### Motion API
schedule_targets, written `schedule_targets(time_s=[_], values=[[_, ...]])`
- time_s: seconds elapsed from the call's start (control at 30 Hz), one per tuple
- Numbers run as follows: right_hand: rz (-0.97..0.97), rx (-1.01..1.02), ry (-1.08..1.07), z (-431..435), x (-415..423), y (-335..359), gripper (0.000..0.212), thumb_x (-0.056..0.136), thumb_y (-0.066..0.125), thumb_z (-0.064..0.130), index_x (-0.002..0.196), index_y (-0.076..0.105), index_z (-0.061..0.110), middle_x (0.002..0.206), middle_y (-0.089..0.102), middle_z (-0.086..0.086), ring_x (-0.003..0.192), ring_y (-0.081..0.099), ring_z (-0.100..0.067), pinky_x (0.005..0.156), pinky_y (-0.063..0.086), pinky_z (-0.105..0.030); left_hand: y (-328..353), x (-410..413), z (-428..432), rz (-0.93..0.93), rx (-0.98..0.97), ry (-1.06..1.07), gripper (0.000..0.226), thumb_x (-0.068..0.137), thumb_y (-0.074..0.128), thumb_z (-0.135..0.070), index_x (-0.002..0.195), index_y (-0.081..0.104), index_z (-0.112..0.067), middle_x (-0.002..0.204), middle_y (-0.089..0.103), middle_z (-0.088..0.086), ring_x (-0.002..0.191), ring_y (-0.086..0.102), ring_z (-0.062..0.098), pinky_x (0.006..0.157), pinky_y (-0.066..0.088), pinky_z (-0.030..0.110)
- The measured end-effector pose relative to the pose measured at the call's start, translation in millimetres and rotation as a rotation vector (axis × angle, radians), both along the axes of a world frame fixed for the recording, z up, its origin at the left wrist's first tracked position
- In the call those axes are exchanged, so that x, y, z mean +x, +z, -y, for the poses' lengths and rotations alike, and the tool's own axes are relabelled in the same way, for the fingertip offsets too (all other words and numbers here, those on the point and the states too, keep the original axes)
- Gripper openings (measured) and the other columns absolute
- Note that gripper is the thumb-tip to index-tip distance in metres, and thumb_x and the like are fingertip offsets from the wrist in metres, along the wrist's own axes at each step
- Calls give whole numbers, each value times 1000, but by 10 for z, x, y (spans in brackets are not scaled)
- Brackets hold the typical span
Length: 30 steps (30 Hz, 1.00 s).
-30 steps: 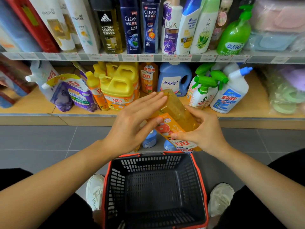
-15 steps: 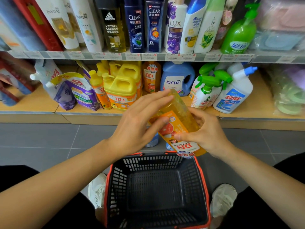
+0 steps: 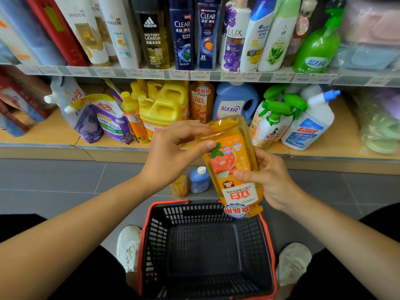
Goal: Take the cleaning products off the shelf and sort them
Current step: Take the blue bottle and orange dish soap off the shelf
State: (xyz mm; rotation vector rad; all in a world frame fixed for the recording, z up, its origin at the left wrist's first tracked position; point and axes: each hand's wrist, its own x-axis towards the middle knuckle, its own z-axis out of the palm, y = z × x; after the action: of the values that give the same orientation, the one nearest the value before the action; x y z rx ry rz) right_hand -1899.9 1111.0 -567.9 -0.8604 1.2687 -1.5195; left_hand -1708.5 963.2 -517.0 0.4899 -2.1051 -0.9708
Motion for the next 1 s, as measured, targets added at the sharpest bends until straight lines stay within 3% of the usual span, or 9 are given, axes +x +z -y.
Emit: schedule_targets(time_s=[0.1, 0.23, 0.3, 0.43, 0.57, 0.67, 0.77, 0.87, 1.0], values=[[44, 31, 3, 5, 7, -10, 50, 65, 88, 9, 112, 73, 17, 114, 74, -14, 102, 72, -32, 79, 59, -37, -38, -15, -21, -91, 268, -5, 31, 83, 75, -28, 109, 74, -11, 115, 73, 4, 110, 69, 16, 85, 60, 47], [93, 57, -39, 23, 0, -38, 49, 67, 86, 15, 114, 71, 14, 116, 73, -16, 104, 71, -35, 81, 59, -43, -212, -63, -34, -79, 555, -34, 52, 81, 74, -28, 130, 61, -17, 123, 70, 4, 102, 71, 21, 82, 62, 39], [116, 61, -80, 42, -12, -46, 50, 71, 82, 16, 118, 67, 10, 118, 72, -18, 107, 70, -37, 85, 59, -48, -392, -76, -72, 44, 710, -105, 62, 79, 75, -23, 137, 56, -13, 126, 69, 6, 102, 70, 23, 87, 60, 44], [164, 51, -154, 92, -53, 1, 43, 79, 79, 19, 120, 66, 11, 119, 72, -16, 107, 70, -34, 83, 60, -45, -841, -91, -240, 485, 724, -337, 45, 86, 78, -28, 128, 66, -14, 120, 73, 3, 114, 68, 21, 105, 50, 48], [237, 37, -261, 190, -93, 47, 50, 81, 71, 22, 128, 61, 7, 117, 74, -9, 106, 72, -27, 77, 60, -36, -1013, -115, -404, 574, 930, -389, 39, 80, 79, -45, 114, 72, -27, 105, 77, -7, 100, 71, 7, 86, 57, 29], [296, 38, -328, 278, -134, 33, 50, 86, 68, 23, 132, 58, 6, 123, 71, -11, 110, 70, -27, 82, 60, -38, -1072, -163, -434, 472, 1106, -318, 44, 80, 83, -39, 114, 68, -17, 112, 76, 5, 106, 72, 15, 86, 58, 28], [370, 54, -336, 337, -233, -8, 32, 89, 68, 25, 119, 66, 15, 122, 72, -8, 110, 70, -25, 82, 60, -40, -1046, -209, -421, 322, 1294, -271, 49, 76, 78, -38, 111, 63, -8, 114, 75, 11, 107, 73, 22, 83, 59, 29], [344, 134, -333, 367, -360, -49, 32, 79, 75, 35, 108, 70, 23, 111, 76, -2, 100, 73, -21, 71, 61, -39, -971, -244, -339, 128, 1370, -149, 40, 76, 76, -31, 104, 60, -7, 102, 76, 13, 92, 76, 24, 73, 60, 28], [479, 203, -332, 420, -425, -118, 49, 74, 79, 40, 118, 66, 24, 112, 76, -2, 100, 74, -20, 70, 61, -39, -843, -330, -147, -44, 1353, -20, 31, 87, 69, -20, 107, 54, -3, 80, 66, 8, 78, 75, 24, 67, 61, 29]])
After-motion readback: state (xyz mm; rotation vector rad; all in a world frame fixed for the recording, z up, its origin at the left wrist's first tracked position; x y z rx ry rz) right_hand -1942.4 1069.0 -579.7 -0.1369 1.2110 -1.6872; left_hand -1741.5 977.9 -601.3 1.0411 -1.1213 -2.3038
